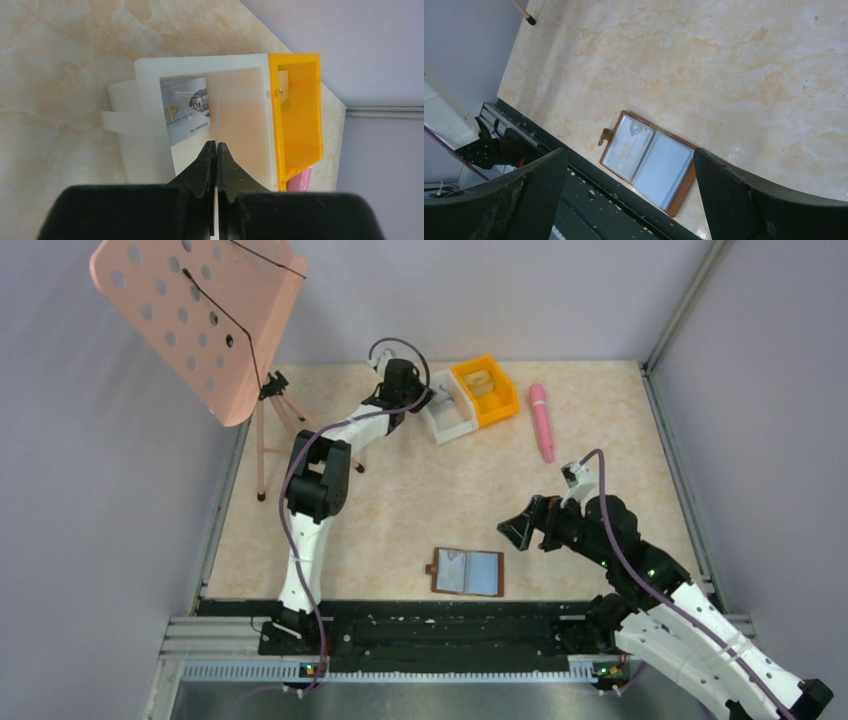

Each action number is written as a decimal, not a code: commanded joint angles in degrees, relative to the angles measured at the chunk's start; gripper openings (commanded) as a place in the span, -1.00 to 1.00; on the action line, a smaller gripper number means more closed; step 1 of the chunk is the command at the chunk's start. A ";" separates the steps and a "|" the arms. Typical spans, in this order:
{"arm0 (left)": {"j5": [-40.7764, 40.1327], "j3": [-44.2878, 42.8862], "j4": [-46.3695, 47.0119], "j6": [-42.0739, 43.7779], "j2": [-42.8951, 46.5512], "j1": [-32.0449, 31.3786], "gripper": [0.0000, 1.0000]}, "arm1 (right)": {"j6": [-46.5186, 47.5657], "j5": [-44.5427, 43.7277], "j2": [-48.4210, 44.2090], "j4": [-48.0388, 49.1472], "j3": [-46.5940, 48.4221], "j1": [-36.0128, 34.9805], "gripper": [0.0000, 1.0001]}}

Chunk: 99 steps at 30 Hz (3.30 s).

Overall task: Take the credit cards out of the card holder
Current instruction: Place the credit card in the storage box, then remove the credit card from the card holder.

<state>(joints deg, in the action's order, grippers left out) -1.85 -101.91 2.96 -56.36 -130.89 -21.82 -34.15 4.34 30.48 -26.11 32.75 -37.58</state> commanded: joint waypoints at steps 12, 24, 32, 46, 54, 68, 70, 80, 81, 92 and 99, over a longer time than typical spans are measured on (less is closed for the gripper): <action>0.09 -6.96 0.86 -2.13 -5.18 0.95 -0.95 | 0.86 -0.54 -1.32 1.42 3.26 0.41 0.91; 0.46 -10.30 0.91 -2.43 -7.07 0.93 -0.74 | 0.92 -0.60 -2.37 0.27 4.87 0.40 0.91; -0.76 -12.15 -0.32 0.08 -7.20 1.04 -0.65 | 0.55 -0.05 -2.33 0.26 5.39 0.44 0.90; -2.50 -13.41 -0.76 4.63 -7.30 1.12 -1.00 | 0.85 1.27 0.59 0.77 6.75 0.40 0.90; -0.93 -13.37 -4.46 10.56 -4.24 0.90 -0.91 | 0.49 1.08 1.86 1.99 5.79 0.40 0.89; 11.87 -4.12 -18.12 21.72 13.77 -4.79 -0.45 | -8.56 -3.81 2.97 -0.14 0.91 0.36 0.75; 12.42 -1.37 -19.81 22.17 16.96 -6.29 -0.20 | -9.80 -3.82 2.77 -0.37 -0.39 0.40 0.72; 13.41 20.95 -24.99 23.14 35.85 -13.72 0.92 | -19.09 -2.91 1.96 0.18 -9.23 0.32 0.55; 13.25 23.05 -25.78 23.44 37.61 -14.36 0.95 | -19.90 -2.93 1.30 0.60 -10.40 0.32 0.52; 18.32 42.91 -24.37 20.93 51.41 -16.00 0.81 | -22.22 -1.78 -1.58 4.67 -19.17 0.23 0.25; 20.93 53.05 -18.13 16.56 54.67 -19.14 0.54 | -22.03 -0.04 4.53 10.40 -18.10 -3.53 0.11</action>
<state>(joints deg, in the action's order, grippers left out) 16.51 -53.52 -21.04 -36.71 -79.18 -39.40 -55.77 3.42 32.84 -22.02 13.39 -38.24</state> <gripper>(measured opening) 0.801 0.568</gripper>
